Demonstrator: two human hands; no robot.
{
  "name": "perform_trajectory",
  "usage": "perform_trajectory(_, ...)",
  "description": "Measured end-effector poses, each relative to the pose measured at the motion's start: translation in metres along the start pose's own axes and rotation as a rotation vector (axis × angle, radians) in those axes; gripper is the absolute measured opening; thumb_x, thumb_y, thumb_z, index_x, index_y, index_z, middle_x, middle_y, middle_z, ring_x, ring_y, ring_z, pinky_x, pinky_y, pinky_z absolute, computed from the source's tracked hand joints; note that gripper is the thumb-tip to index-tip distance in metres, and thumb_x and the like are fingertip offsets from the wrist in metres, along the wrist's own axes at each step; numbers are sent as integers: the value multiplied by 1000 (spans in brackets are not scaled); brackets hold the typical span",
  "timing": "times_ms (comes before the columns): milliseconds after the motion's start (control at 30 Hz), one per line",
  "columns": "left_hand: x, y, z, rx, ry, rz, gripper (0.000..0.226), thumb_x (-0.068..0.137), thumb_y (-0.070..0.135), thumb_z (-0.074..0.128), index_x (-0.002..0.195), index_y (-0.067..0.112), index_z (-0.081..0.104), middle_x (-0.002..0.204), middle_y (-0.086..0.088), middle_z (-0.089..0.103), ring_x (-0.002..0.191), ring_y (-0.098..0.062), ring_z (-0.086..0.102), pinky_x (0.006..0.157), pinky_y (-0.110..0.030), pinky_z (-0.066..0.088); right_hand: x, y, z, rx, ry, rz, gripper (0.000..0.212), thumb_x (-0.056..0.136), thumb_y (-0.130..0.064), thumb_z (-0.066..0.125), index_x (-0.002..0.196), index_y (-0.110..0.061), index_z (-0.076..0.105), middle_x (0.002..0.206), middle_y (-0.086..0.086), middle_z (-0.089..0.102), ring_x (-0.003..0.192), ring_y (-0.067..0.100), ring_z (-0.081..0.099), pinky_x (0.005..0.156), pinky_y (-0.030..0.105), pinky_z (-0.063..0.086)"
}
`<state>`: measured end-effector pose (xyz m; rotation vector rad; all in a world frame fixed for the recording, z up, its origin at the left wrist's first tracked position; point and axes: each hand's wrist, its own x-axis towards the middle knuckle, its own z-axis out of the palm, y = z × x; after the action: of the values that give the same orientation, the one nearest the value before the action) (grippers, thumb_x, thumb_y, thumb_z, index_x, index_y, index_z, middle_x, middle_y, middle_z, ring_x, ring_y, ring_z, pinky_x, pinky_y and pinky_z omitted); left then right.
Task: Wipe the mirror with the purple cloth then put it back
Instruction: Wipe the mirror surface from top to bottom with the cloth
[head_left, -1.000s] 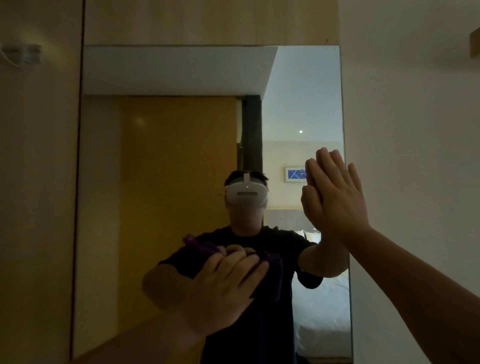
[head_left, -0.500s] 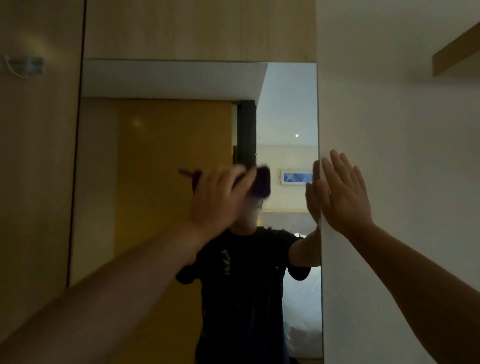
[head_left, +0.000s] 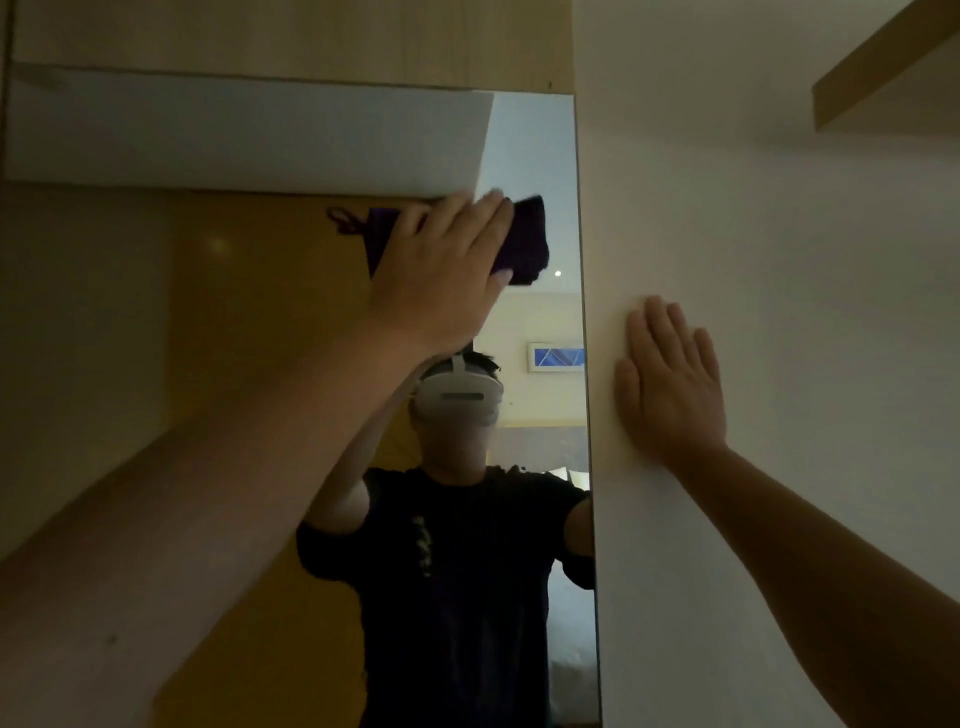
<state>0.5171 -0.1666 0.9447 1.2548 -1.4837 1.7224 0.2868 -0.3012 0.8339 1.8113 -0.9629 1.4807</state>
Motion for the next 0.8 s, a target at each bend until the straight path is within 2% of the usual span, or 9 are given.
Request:
perform_trajectory(200,-152,92,-1,-92,-157,229,69,93,44,54,151,13,33,157,-9,32,142,-33,30,111,-51,21,-2,0,-1,64,51,-1,59,102,-42,23,153,-11,28,162,9,21,150,22,11,121,44,8)
perform_trajectory(267,-224,126,4,-54,-175,372,59,95,38,49,149,17,38,156,-6,34,141,-31,34,111,-51,21,-5,-1,-3,85,46,1,59,102,-41,24,151,-10,32,161,11,24,150,25,14,121,45,10)
perform_trajectory(333,-282,143,10,-16,-241,569,38,109,18,30,145,21,43,150,1,44,136,-22,43,111,-48,27,-12,-1,-4,81,23,11,58,102,-40,24,151,-10,32,161,11,23,150,25,13,121,45,9)
perform_trajectory(400,-308,150,10,23,-281,561,45,110,8,13,138,23,45,140,8,54,130,-8,51,106,-36,40,-19,-4,-6,66,-3,24,58,102,-40,24,152,-10,31,162,10,22,150,24,12,121,43,7)
perform_trajectory(467,-322,157,12,-101,-295,547,33,109,17,26,138,20,43,140,5,55,136,-11,45,110,-33,37,-23,-7,-11,55,-61,30,61,101,-41,22,153,-11,27,163,10,18,151,23,8,121,42,4)
perform_trajectory(533,-323,165,9,-247,-320,444,43,99,30,41,140,19,41,142,4,52,135,-15,43,112,-36,36,-21,-8,-19,45,-128,38,64,99,-44,19,154,-11,23,164,9,13,152,24,5,121,42,3)
perform_trajectory(600,-324,168,4,-335,-317,466,42,100,32,48,140,23,47,139,3,54,123,-16,51,100,-34,46,-23,-9,-27,47,-174,36,67,98,-47,18,154,-11,23,164,10,12,152,25,5,121,43,5)
perform_trajectory(667,-312,160,-7,-349,-276,442,41,98,33,55,138,25,52,134,2,56,114,-17,56,93,-33,47,-30,-11,-32,81,-196,24,68,97,-48,19,154,-11,26,164,10,13,151,26,6,120,44,7)
perform_trajectory(800,-299,149,-24,-341,-229,288,36,99,25,49,134,21,57,125,-1,60,106,-21,60,87,-35,50,-50,-22,-41,171,-183,46,64,100,-47,19,154,-13,25,163,10,17,151,25,9,120,44,10)
